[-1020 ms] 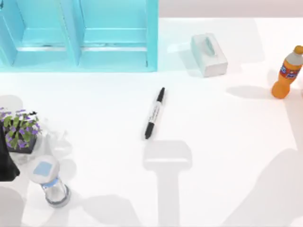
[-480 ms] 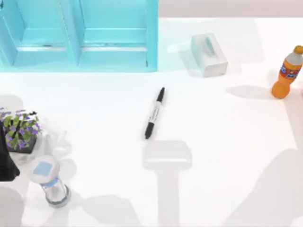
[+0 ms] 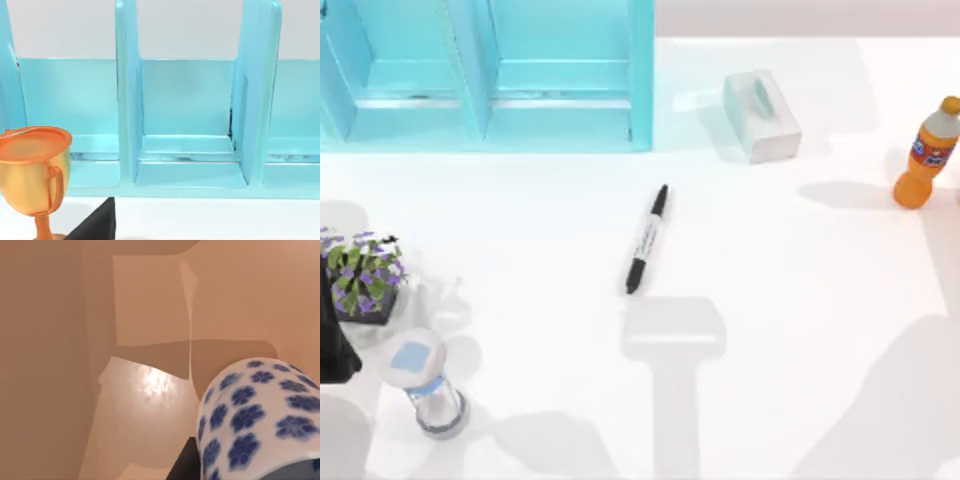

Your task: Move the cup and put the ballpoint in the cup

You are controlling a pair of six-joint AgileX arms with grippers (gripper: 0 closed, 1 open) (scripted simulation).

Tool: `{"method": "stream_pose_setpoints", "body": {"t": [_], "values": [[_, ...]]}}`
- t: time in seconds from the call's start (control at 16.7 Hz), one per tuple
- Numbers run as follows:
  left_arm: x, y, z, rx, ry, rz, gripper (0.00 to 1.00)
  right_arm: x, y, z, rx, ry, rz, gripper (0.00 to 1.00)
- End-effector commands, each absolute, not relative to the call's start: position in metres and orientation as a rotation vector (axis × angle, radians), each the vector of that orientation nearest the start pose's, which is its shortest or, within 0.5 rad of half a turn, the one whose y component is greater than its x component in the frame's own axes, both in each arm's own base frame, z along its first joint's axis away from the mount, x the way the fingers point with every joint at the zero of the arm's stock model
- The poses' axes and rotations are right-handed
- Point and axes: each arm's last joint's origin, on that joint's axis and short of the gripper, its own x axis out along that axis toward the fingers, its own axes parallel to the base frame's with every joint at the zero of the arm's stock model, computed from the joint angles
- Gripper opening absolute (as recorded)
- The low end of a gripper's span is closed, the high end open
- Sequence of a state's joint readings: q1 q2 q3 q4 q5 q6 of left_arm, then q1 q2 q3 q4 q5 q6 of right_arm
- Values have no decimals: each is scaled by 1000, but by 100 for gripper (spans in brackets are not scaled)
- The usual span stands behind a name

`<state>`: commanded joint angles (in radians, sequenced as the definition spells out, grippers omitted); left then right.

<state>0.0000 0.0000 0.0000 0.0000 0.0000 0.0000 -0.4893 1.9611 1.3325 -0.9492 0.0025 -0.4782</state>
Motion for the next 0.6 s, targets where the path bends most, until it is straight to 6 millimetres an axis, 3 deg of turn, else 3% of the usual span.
{"method": "stream_pose_setpoints", "body": {"t": [0.3, 0.42, 0.6], "values": [[106, -1, 160, 0, 0, 0, 100, 319, -165, 151, 5, 1575, -4, 0], [106, -1, 160, 0, 0, 0, 100, 326, -155, 166, -2, 1555, -11, 0], [106, -1, 160, 0, 0, 0, 100, 338, -122, 201, -4, 1543, -13, 0]]}}
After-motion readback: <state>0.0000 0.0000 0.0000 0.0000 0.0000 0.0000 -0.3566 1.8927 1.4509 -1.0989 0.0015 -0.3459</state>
